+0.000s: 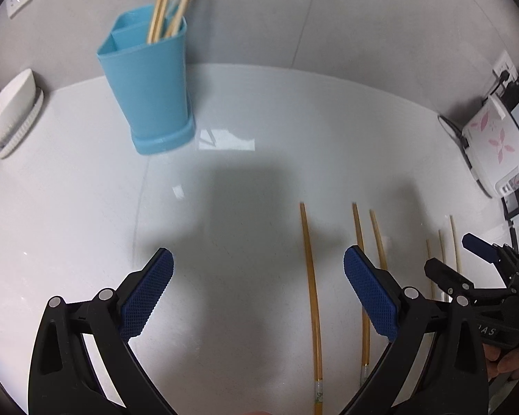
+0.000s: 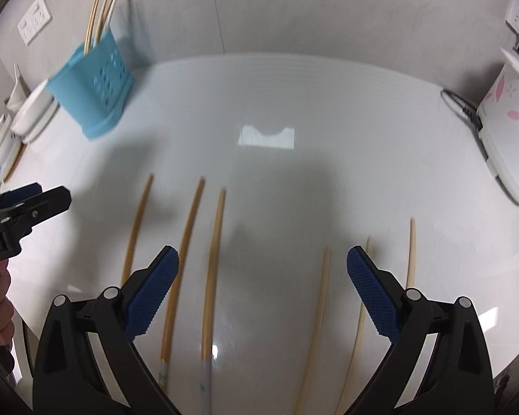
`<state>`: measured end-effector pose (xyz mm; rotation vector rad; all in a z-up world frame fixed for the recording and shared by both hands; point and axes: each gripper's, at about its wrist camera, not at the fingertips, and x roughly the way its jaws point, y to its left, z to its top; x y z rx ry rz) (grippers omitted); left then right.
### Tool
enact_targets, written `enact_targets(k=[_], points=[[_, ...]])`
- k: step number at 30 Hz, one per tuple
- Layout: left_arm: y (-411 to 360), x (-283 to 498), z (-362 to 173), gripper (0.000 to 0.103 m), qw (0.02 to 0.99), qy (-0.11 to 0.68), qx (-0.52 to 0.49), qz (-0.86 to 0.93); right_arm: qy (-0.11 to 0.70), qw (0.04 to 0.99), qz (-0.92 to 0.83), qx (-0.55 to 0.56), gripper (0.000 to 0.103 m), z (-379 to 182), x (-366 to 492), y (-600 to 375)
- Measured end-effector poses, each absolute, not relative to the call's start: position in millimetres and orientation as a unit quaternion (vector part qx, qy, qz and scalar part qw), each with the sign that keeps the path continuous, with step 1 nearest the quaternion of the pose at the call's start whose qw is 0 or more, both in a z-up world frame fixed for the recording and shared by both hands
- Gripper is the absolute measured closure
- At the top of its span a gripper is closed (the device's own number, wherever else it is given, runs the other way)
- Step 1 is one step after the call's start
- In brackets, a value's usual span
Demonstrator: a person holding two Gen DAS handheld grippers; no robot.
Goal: Organize utensils
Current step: 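Close the right tool on a white-tipped chopstick while the left tool grasps a yellow chopstick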
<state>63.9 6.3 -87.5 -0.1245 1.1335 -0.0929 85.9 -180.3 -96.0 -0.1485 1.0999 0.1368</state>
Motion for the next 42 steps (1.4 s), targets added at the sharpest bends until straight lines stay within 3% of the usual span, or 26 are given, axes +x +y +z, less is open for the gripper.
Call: enact_targets(k=[13,29,32,38,40,42], points=[[-18,44,-138,0.006,0.798,0.6,-0.035,-0.043,0.601,0.794,0.049,-0.074,0.019,-138,54,-171],[-29,41,-162,0.009,0.78,0.625,-0.004,-0.028,0.633,0.766,0.041,-0.103,0.058,-150,55,-144],[-32,40,-165,0.011,0.778,0.627,0.001,-0.025,0.636,0.763,0.041,-0.106,0.06,-151,57,-140],[-32,41,-161,0.025,0.773,0.634,0.003,-0.006,0.642,0.757,0.04,-0.113,0.068,-154,68,-128],[-32,41,-158,0.034,0.77,0.638,0.002,-0.005,0.643,0.756,0.041,-0.115,0.071,-157,69,-119],[-32,41,-155,0.049,0.767,0.641,0.003,-0.006,0.646,0.754,0.043,-0.114,0.074,-158,69,-114]])
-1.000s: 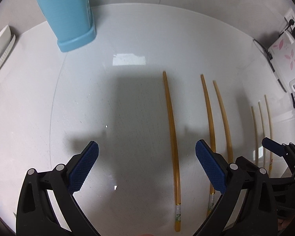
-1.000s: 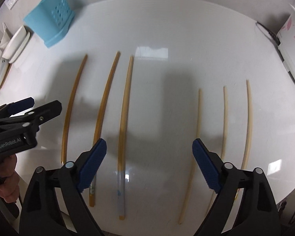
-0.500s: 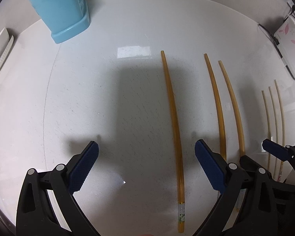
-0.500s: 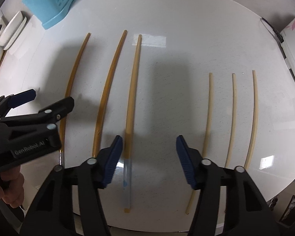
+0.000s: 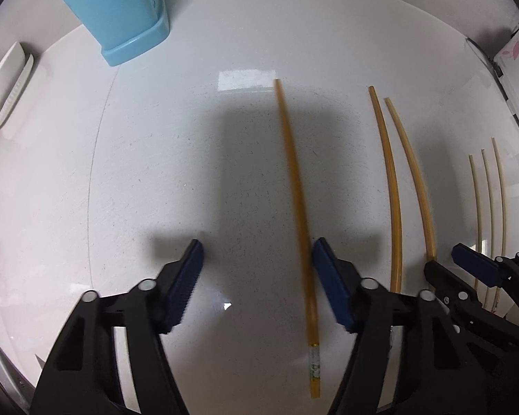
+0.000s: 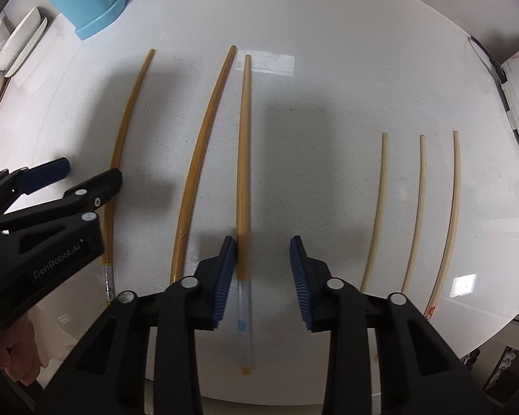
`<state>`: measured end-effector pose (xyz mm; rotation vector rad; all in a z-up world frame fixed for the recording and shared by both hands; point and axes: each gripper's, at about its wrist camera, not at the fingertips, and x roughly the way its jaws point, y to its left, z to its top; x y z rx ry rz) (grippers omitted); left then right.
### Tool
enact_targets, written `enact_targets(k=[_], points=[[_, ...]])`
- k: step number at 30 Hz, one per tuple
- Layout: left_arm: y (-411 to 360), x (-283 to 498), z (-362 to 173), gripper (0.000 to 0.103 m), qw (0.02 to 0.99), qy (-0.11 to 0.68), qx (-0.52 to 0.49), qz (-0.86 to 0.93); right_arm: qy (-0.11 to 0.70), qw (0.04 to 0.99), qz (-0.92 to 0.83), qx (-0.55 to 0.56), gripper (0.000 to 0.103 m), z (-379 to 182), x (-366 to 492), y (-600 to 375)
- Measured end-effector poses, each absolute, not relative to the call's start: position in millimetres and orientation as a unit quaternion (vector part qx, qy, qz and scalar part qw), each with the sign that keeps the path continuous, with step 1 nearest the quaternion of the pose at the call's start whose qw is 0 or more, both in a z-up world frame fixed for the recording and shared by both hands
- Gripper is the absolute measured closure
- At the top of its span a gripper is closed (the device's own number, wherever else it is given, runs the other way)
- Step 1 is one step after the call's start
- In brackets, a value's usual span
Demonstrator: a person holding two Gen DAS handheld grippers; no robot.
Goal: Organize utensils
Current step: 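Close the right tool on a white-tipped chopstick while the left tool grasps a yellow chopstick, then lift both chopsticks upright and carry them above the blue holder cup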
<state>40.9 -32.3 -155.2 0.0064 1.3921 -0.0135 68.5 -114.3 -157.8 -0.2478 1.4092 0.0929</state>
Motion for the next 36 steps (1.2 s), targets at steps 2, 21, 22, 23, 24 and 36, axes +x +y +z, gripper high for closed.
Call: enact_targets(k=[2,21,22,23,24,36], points=[[-35,41,-153,0.062,0.765,0.644,0.006,-0.009,0.648,0.752,0.044,-0.111,0.079,-158,70,-110],[-16,26,-155,0.097,0.769,0.639,-0.016,-0.004,0.641,0.761,0.052,-0.091,0.097,-146,70,-131],[-15,25,-153,0.097,0.771,0.637,-0.018,-0.004,0.639,0.762,0.054,-0.088,0.097,-144,70,-131],[-14,22,-152,0.097,0.772,0.635,-0.02,-0.003,0.637,0.764,0.055,-0.088,0.097,-143,71,-130],[-13,20,-150,0.097,0.774,0.633,-0.022,-0.002,0.635,0.766,0.057,-0.086,0.097,-141,71,-129],[11,8,-126,0.097,0.793,0.607,-0.046,0.009,0.605,0.786,0.088,-0.093,0.097,-116,53,-129]])
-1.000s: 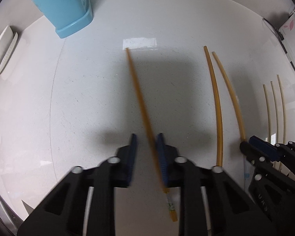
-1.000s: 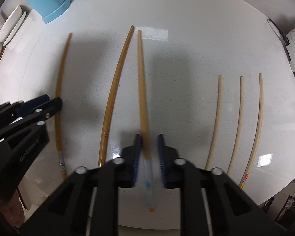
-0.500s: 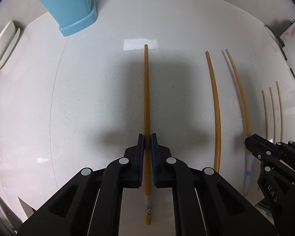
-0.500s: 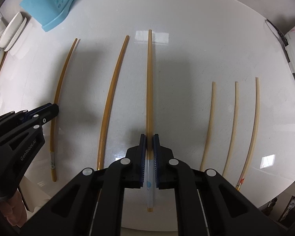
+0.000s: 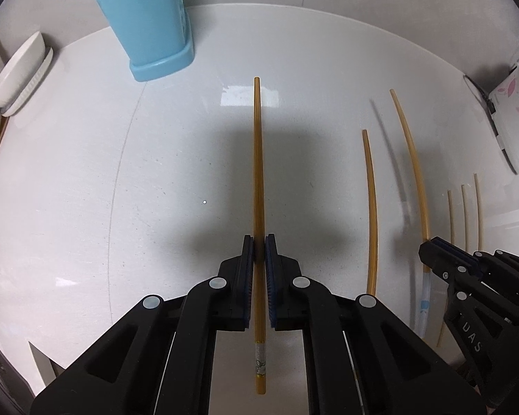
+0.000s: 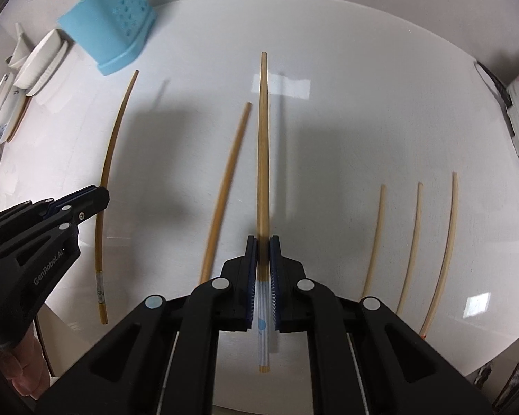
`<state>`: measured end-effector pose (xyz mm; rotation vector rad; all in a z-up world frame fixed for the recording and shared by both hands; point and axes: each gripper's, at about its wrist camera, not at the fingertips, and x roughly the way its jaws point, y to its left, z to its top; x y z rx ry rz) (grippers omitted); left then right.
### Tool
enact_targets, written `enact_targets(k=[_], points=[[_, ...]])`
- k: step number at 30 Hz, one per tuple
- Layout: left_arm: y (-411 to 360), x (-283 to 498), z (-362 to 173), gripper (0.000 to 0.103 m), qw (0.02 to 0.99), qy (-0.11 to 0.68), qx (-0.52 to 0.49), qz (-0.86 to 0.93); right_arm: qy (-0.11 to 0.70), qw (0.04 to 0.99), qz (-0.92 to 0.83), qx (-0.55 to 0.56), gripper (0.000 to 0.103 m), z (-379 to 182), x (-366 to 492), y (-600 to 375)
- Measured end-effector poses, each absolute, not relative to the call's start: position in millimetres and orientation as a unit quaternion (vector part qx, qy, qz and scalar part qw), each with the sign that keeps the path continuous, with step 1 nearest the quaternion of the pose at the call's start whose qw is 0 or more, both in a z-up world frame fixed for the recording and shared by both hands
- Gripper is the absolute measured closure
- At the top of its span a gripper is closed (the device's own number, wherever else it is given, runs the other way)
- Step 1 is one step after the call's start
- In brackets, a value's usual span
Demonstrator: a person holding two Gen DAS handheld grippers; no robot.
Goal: Organize utensils
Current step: 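Lift both chopsticks upright and carry them above the blue holder cup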
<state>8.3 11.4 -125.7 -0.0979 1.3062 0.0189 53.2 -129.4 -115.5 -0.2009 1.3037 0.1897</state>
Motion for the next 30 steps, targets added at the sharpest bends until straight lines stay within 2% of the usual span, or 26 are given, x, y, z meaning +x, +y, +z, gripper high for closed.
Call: enact_targets(k=[9,14,30], points=[[9,-18,-101,0.097,0.806,0.589,-0.048,0.011,0.571,0.808,0.107,-0.097,0.097,-87,46,-128],[-7,-6,-85,0.097,0.814,0.577,-0.057,0.011,0.56,0.815,0.113,-0.1,0.097,-78,43,-125],[33,2,-35,0.097,0.844,0.532,-0.072,-0.001,0.515,0.846,0.114,-0.078,0.097,-41,70,-85]])
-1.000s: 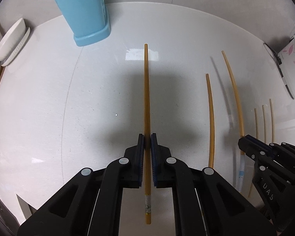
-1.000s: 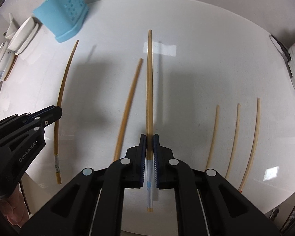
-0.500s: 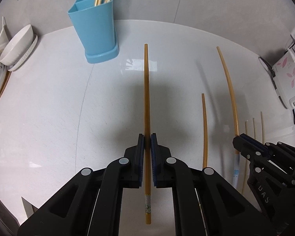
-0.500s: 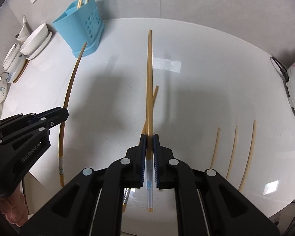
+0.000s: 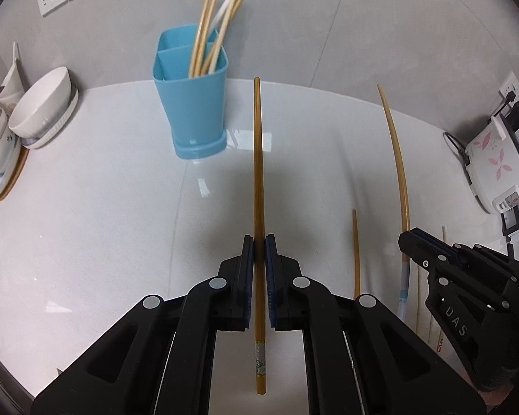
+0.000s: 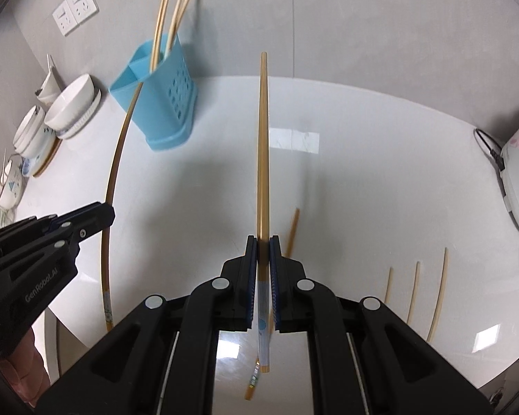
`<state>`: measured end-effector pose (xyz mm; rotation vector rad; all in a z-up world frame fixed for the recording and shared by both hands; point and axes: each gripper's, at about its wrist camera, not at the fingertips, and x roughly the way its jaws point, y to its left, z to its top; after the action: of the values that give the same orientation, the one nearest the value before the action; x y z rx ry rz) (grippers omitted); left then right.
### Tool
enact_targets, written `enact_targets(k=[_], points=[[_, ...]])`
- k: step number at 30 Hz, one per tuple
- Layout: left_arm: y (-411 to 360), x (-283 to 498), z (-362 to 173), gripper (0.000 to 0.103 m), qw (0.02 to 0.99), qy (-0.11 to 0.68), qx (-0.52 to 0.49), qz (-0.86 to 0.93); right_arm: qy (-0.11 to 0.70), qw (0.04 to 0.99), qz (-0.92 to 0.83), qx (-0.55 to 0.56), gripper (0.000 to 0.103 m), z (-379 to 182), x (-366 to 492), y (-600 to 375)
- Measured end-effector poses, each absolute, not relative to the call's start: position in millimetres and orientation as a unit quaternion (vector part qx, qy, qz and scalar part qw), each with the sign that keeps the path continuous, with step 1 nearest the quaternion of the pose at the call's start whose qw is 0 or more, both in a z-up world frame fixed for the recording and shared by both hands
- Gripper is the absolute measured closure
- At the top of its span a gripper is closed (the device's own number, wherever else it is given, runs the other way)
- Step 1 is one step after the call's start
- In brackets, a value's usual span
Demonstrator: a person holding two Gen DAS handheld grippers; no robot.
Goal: Organize utensils
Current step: 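Lift both chopsticks upright and carry them above the blue holder cup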
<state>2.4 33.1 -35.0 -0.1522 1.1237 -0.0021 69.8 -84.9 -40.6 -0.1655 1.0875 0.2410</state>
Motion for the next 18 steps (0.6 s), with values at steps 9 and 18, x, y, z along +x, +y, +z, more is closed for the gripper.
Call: enact_targets(k=[9,18], points=[[63,14,-12,0.097,0.856,0.511,-0.073,-0.006,0.489,0.863,0.109,-0.066,0.097,-13,77,-58],[92,28,12,0.097,0.873,0.481,-0.078,-0.008,0.459,0.879,0.12,-0.054,0.097,-2,90,-23]])
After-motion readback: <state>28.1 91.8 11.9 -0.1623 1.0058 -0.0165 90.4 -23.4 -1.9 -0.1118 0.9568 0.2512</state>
